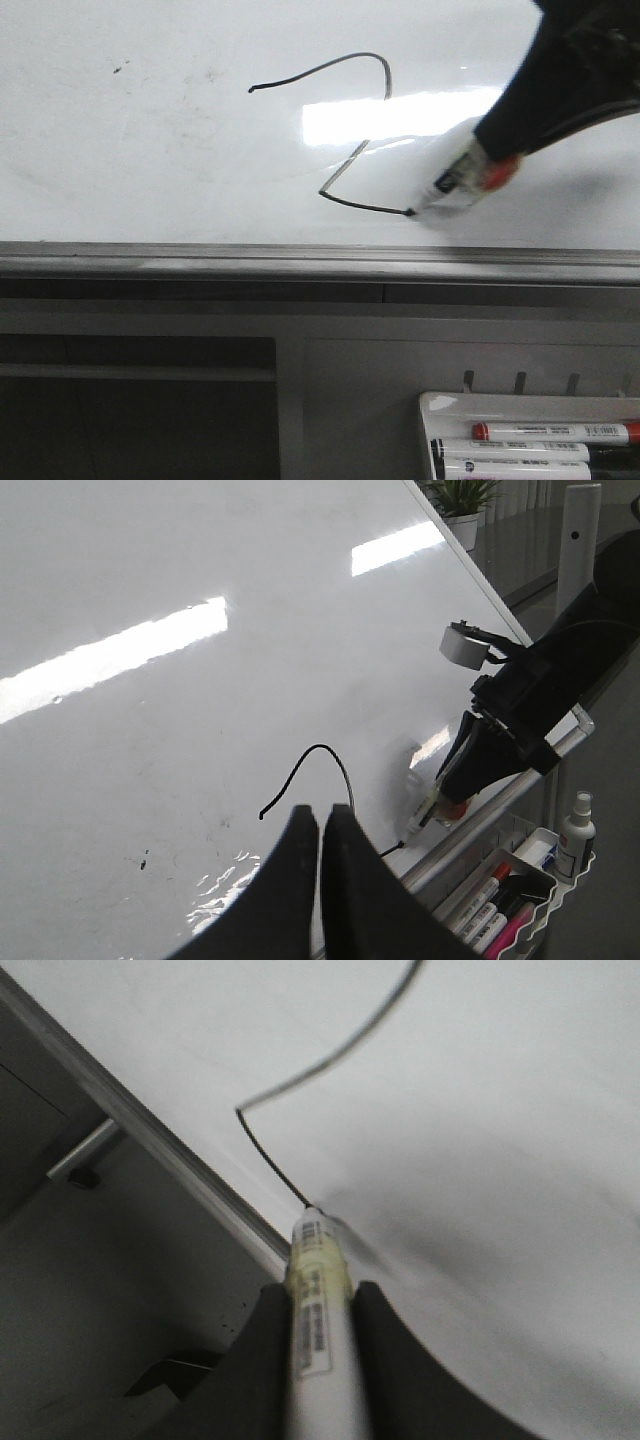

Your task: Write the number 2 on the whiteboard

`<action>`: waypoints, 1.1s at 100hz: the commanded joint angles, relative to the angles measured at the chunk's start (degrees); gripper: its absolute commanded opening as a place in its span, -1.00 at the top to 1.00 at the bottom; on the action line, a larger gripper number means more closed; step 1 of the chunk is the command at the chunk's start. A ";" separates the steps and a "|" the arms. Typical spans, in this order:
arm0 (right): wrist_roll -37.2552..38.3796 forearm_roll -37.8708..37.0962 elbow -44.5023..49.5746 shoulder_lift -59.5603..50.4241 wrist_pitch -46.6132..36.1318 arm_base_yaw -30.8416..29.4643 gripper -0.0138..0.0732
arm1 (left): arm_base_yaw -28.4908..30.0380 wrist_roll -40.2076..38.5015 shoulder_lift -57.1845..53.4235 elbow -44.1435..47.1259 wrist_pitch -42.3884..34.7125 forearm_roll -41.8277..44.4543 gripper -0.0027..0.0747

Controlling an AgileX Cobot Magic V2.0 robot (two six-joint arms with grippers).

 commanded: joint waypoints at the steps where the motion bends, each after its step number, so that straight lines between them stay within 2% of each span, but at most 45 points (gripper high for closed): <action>1: 3.99 -9.03 -0.95 -2.74 -2.75 -5.35 0.82 | 0.13 -0.78 0.43 -1.35 -4.63 -0.88 0.98; 19: 6.49 -10.29 -0.95 -5.27 -1.56 -10.95 0.82 | 0.13 -0.78 0.43 -1.35 -4.63 -0.88 0.98; 36: 6.30 -6.77 -1.06 -8.12 1.17 -9.63 0.82 | 0.13 -0.78 0.43 -1.35 -4.63 -0.88 0.98; 45: 2.31 -3.08 -2.12 -12.82 5.36 -6.65 0.82 | 0.01 -0.78 0.43 -1.35 -4.39 -1.29 0.94; 52: -1.92 1.12 -3.17 -17.07 8.84 -3.55 0.82 | 0.01 -0.07 0.43 -1.35 -4.14 -2.78 0.72; 65: -12.07 10.70 -3.88 -23.15 10.60 3.96 0.82 | 0.01 4.53 3.41 -1.95 -2.52 -9.77 -0.14; 69: -16.30 13.74 -3.88 -24.03 11.20 5.96 0.82 | 0.01 7.70 5.13 -2.85 0.02 -12.59 -0.30; 72: -18.64 14.96 -3.88 -24.50 11.53 7.92 0.82 | 0.01 10.62 7.12 -3.69 2.14 -14.55 -0.34; 80: -21.19 15.77 -3.88 -24.86 11.68 11.77 0.82 | 0.01 21.58 12.32 -6.57 8.82 -20.74 -0.31; 91: -21.27 15.93 -3.88 -24.86 11.68 14.45 0.82 | 0.01 34.26 19.76 -10.38 15.14 -30.35 -0.13; 102: -22.76 17.43 -3.88 -24.86 11.91 15.07 0.82 | 0.01 38.88 25.56 -14.03 17.79 -36.52 0.08; 110: -25.69 21.76 -3.88 -24.86 12.83 15.07 0.82 | 0.01 39.29 29.40 -16.63 19.50 -38.65 0.19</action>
